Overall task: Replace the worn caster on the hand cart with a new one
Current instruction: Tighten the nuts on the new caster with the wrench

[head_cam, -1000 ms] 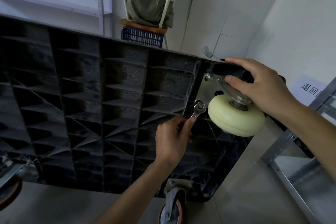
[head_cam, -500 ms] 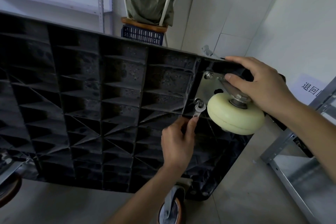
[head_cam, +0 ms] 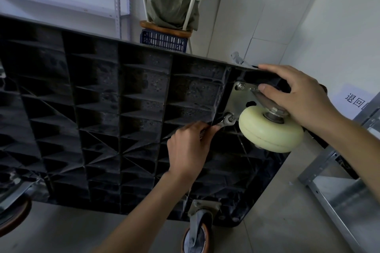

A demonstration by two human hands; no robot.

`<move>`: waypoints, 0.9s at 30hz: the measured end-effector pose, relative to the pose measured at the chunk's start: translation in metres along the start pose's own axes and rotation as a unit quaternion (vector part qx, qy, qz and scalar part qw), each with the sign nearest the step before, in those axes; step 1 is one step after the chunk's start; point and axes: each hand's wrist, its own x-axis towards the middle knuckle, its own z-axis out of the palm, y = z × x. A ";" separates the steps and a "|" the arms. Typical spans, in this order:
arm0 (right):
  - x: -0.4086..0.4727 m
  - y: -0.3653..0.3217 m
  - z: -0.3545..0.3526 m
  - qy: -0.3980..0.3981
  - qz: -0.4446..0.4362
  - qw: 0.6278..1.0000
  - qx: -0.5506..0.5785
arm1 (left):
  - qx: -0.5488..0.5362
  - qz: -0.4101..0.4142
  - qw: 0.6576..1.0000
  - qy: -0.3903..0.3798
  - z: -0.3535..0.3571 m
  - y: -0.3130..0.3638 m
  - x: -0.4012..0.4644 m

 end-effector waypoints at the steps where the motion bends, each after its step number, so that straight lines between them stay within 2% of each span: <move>1: 0.000 0.000 0.000 0.000 0.000 1.000 -0.001 | 0.005 0.007 1.000 0.000 -0.001 0.000 0.001; 10: 0.001 0.001 0.000 -0.003 0.001 1.000 -0.006 | 0.072 0.047 0.996 0.022 -0.011 0.001 0.011; 18: 0.001 0.001 -0.001 -0.001 -0.002 1.000 -0.001 | 0.118 0.128 0.981 -0.082 -0.027 0.002 0.028; 23: 0.001 0.000 -0.001 -0.008 -0.001 1.000 -0.001 | 0.207 0.210 0.947 -0.126 -0.046 0.008 0.058; 27: 0.000 0.000 -0.001 -0.003 -0.001 1.000 -0.003 | 0.197 0.249 0.941 -0.121 -0.048 0.007 0.063</move>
